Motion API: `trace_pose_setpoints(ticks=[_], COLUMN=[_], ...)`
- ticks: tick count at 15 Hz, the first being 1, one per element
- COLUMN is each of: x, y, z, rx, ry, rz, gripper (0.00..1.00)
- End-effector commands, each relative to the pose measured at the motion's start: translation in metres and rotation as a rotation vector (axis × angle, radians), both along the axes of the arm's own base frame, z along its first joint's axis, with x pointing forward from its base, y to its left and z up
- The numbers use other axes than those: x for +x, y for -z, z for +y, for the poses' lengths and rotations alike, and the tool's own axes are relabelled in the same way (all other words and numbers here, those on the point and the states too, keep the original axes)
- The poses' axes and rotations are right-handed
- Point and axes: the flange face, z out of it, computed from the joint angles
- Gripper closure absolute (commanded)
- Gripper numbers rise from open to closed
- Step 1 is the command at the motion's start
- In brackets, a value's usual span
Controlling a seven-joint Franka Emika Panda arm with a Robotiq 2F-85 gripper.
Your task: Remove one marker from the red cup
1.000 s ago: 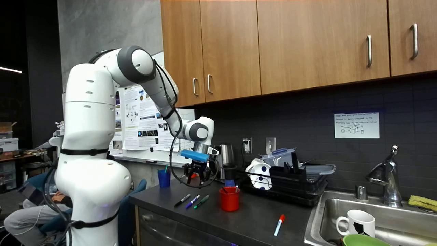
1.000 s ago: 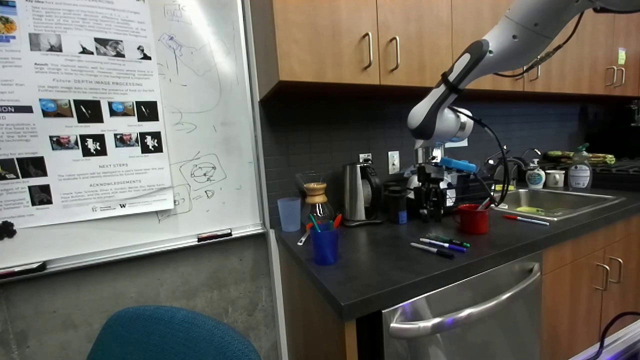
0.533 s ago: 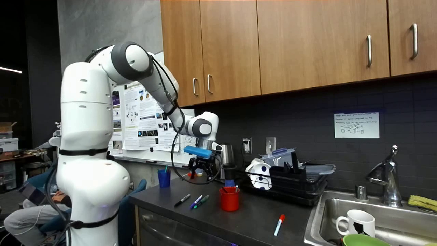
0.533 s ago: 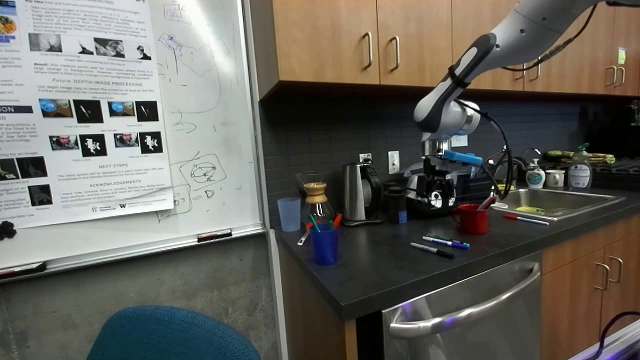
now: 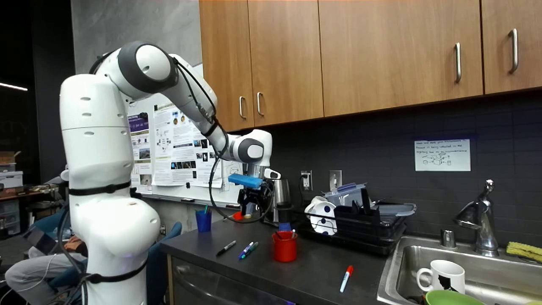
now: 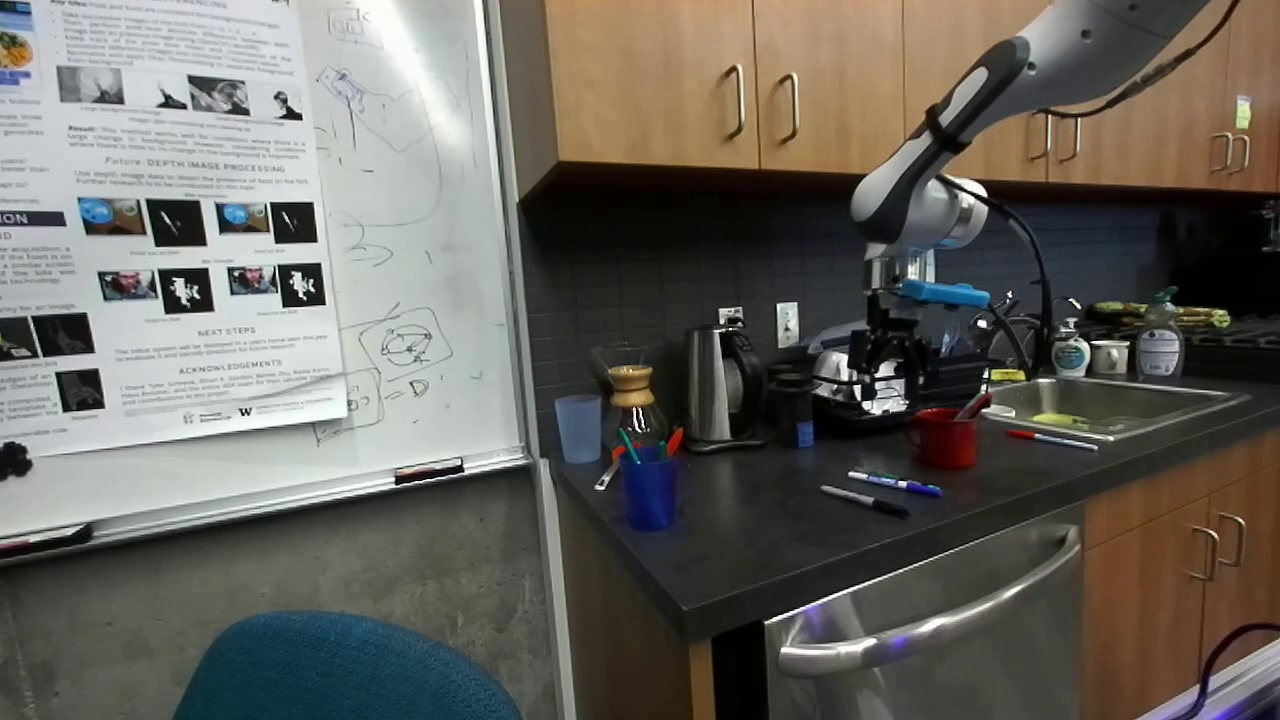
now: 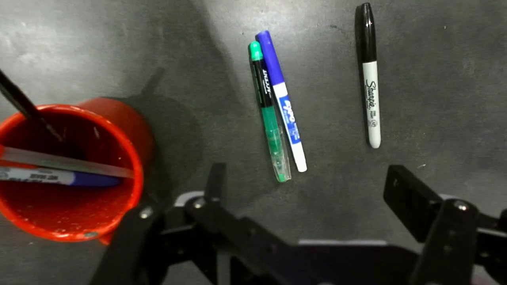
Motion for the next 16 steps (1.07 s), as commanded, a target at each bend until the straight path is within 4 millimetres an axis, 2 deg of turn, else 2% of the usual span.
trace_pose_setpoints(ticks=[1, 7, 14, 16], x=[-0.018, -0.037, -0.064, -0.072], y=[-0.013, -0.027, -0.053, -0.061], z=[-0.001, -0.007, -0.021, -0.025], rx=[-0.035, -0.127, -0.115, -0.028], ry=[0.027, 0.101, 0.075, 0.038], rz=[-0.018, -0.082, -0.099, -0.056], gripper=[0.00, 0.00, 0.00, 0.00])
